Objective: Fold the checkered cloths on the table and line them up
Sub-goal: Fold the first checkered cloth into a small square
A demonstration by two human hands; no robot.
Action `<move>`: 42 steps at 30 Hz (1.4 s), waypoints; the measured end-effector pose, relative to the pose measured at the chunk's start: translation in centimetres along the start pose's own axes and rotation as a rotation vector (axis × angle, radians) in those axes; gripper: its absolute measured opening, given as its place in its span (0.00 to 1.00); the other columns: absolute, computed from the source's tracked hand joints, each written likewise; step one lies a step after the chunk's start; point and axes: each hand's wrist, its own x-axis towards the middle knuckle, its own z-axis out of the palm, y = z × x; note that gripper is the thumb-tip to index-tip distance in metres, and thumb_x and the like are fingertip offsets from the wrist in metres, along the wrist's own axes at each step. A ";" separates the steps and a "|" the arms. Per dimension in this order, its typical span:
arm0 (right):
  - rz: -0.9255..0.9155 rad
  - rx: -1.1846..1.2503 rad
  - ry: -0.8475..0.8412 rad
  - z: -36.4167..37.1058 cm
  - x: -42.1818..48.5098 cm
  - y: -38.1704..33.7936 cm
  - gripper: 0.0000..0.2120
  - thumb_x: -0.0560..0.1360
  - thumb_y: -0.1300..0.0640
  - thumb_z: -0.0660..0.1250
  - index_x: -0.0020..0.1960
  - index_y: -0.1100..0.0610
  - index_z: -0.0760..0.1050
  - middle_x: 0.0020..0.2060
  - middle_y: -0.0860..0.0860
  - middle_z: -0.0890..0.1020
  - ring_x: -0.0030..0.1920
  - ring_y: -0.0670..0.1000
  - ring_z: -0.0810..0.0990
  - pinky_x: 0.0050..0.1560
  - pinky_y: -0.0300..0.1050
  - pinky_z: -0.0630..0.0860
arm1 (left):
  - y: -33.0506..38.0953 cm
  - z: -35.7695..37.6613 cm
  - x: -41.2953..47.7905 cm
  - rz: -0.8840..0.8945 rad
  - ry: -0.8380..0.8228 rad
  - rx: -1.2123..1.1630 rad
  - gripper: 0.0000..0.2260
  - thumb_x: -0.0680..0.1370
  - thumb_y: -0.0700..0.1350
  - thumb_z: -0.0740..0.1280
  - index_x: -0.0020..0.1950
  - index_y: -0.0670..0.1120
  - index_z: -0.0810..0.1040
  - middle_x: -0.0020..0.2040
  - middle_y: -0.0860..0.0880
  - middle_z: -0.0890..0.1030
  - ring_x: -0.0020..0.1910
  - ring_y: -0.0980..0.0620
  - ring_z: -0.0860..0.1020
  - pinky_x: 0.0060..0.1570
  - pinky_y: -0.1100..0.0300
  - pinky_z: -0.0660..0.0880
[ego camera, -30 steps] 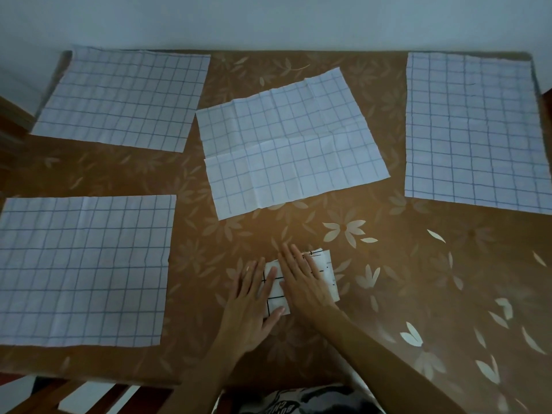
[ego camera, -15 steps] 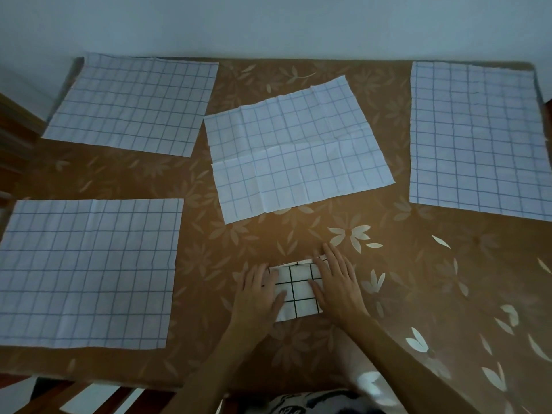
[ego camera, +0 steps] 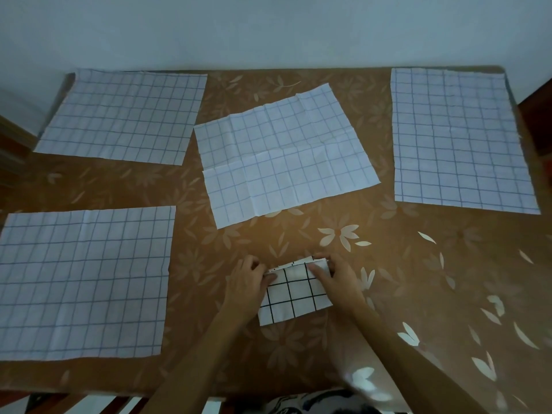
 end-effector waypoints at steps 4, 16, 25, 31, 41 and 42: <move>0.019 -0.135 0.085 0.3 0.5 0.6 0.13 0.79 0.50 0.65 0.63 0.50 0.70 0.43 0.49 0.83 0.44 0.48 0.81 0.39 0.41 0.75 | 0.7 -0.4 0.1 -0.129 -0.041 0.039 0.15 0.80 0.57 0.64 0.51 0.45 0.78 0.51 0.49 0.72 0.49 0.50 0.73 0.49 0.51 0.76; -0.202 -0.363 0.265 1.1 1.1 1.7 0.15 0.77 0.53 0.69 0.60 0.57 0.73 0.50 0.51 0.79 0.51 0.53 0.77 0.50 0.46 0.75 | 1.1 -0.9 0.6 -0.241 -0.157 0.022 0.12 0.76 0.56 0.70 0.51 0.50 0.77 0.50 0.50 0.75 0.52 0.49 0.74 0.52 0.49 0.76; -0.609 -0.549 -0.103 1.8 -3.5 2.4 0.19 0.72 0.64 0.66 0.61 0.51 0.75 0.58 0.47 0.75 0.37 0.46 0.80 0.31 0.38 0.79 | 1.4 -1.7 -1.7 -0.506 -0.156 -0.416 0.18 0.76 0.45 0.72 0.64 0.45 0.77 0.57 0.50 0.80 0.48 0.54 0.79 0.46 0.62 0.72; -0.563 -0.646 -0.197 3.9 -6.4 4.3 0.27 0.73 0.55 0.69 0.71 0.49 0.67 0.69 0.47 0.68 0.55 0.49 0.80 0.36 0.43 0.82 | 2.7 -2.7 -3.8 -0.882 -0.235 -1.042 0.09 0.76 0.40 0.68 0.56 0.45 0.76 0.39 0.47 0.80 0.32 0.52 0.76 0.24 0.62 0.72; -0.544 -0.372 -0.068 1.9 -8.7 6.7 0.19 0.74 0.59 0.68 0.65 0.51 0.77 0.68 0.43 0.73 0.64 0.44 0.74 0.62 0.39 0.73 | 1.0 -0.8 -8.2 -0.371 -0.189 -0.735 0.24 0.83 0.39 0.56 0.75 0.62 0.63 0.71 0.53 0.70 0.61 0.50 0.78 0.56 0.50 0.80; -0.514 -0.351 -0.078 1.6 -8.9 6.7 0.19 0.75 0.58 0.65 0.65 0.51 0.77 0.67 0.40 0.73 0.65 0.42 0.73 0.64 0.38 0.71 | 0.8 -0.5 -8.7 -0.310 -0.177 -0.687 0.28 0.83 0.36 0.57 0.73 0.66 0.63 0.65 0.54 0.75 0.54 0.52 0.81 0.51 0.53 0.82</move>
